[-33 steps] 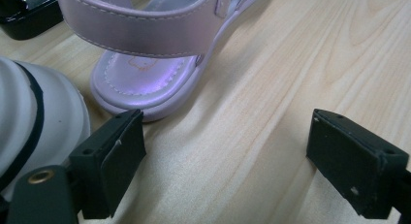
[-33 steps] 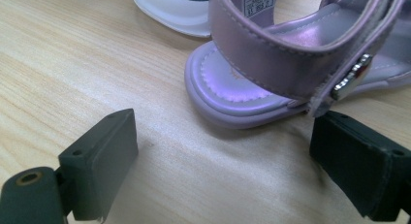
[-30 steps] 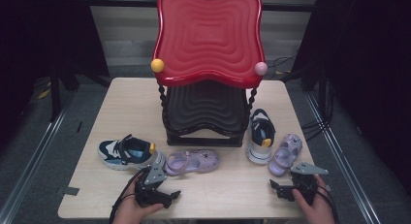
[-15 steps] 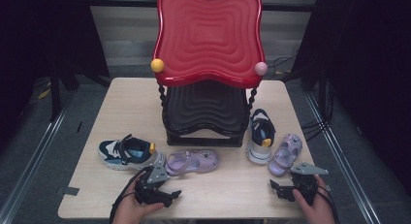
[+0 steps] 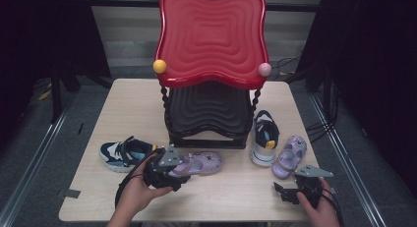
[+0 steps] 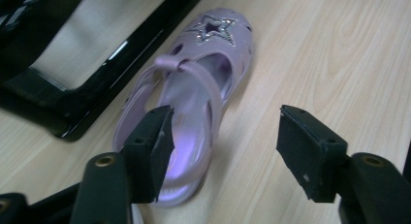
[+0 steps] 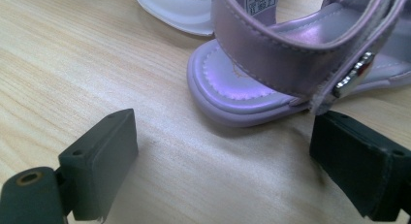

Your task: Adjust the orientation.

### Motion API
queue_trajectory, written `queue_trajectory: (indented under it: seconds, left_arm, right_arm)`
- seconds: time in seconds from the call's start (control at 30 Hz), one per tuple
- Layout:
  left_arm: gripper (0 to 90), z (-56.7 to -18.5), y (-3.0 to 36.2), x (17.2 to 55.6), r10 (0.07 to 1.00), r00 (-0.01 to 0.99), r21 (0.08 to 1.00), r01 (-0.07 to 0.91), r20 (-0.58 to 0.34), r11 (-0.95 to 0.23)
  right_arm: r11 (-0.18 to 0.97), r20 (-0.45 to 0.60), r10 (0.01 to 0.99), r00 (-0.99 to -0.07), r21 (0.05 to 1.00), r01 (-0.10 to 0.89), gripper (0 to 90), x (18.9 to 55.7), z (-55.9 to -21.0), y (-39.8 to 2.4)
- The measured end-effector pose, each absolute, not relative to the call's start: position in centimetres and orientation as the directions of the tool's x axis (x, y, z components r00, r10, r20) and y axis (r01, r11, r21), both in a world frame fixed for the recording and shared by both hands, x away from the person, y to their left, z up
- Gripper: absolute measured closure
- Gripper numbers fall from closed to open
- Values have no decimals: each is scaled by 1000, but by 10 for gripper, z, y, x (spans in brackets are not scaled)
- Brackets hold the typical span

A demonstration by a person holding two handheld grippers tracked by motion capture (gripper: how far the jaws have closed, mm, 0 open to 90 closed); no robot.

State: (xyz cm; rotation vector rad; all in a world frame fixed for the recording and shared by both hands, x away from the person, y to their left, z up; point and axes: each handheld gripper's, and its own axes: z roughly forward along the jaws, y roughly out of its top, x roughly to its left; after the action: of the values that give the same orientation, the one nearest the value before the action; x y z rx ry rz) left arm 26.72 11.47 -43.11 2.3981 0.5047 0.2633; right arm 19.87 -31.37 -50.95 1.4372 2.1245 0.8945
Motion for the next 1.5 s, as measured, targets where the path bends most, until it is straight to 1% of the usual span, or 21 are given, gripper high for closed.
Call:
queue_trajectory:
  seconds: [0.1,0.23,0.27,0.3,0.37,0.43,0.47,0.57,0.77,0.87,0.93,1.03,1.17,1.3,1.33,1.37,1.5]
  left_arm:
    - [443,-439,105,276,411,907,601,280,91,-749]
    - [551,-449,100,282,390,914,550,272,108,-790]
    - [618,-450,99,283,380,918,537,268,108,-800]
    - [653,-452,98,284,389,914,530,272,120,-803]
    - [753,-453,97,286,386,919,520,290,83,-803]
    - [799,-452,96,287,377,921,510,281,93,-813]
    - [815,-450,93,286,380,922,496,295,77,-816]
    - [846,-447,87,283,379,924,497,305,53,-813]
    - [856,-442,77,276,416,909,501,349,24,-792]
    - [851,-440,69,268,448,894,518,397,-29,-758]
    - [842,-440,67,265,449,893,511,400,-30,-761]
    - [827,-442,64,261,471,880,520,428,-56,-739]
    - [802,-446,62,257,446,894,505,405,-43,-762]
    - [740,-445,63,255,453,890,528,408,-49,-744]
    - [740,-444,64,256,452,890,532,408,-51,-742]
    - [712,-442,66,256,462,885,543,414,-54,-731]
    - [693,-439,72,257,461,886,551,412,-55,-726]
  right_arm:
    - [256,13,926,-376,711,655,95,198,-509,-313]
    - [259,13,925,-380,711,654,95,198,-509,-314]
    - [258,14,925,-379,711,654,95,198,-509,-314]
    - [259,12,925,-379,711,653,95,198,-509,-314]
    - [259,12,925,-380,711,654,95,198,-509,-314]
    - [259,12,925,-379,711,654,95,198,-509,-314]
    - [259,13,925,-381,711,654,95,198,-509,-314]
    - [259,13,925,-380,711,654,95,198,-509,-314]
    - [259,12,925,-380,711,653,95,198,-509,-314]
    - [258,14,925,-379,711,655,95,198,-509,-314]
    - [259,13,925,-380,711,654,95,198,-509,-314]
    - [259,13,925,-381,711,654,95,198,-509,-314]
    - [261,11,925,-381,711,653,95,198,-509,-314]
    - [257,13,926,-378,711,654,95,198,-509,-314]
    - [257,13,926,-378,711,655,95,198,-509,-314]
    - [258,12,925,-379,711,654,95,198,-509,-314]
    - [259,12,925,-379,711,654,95,198,-509,-314]
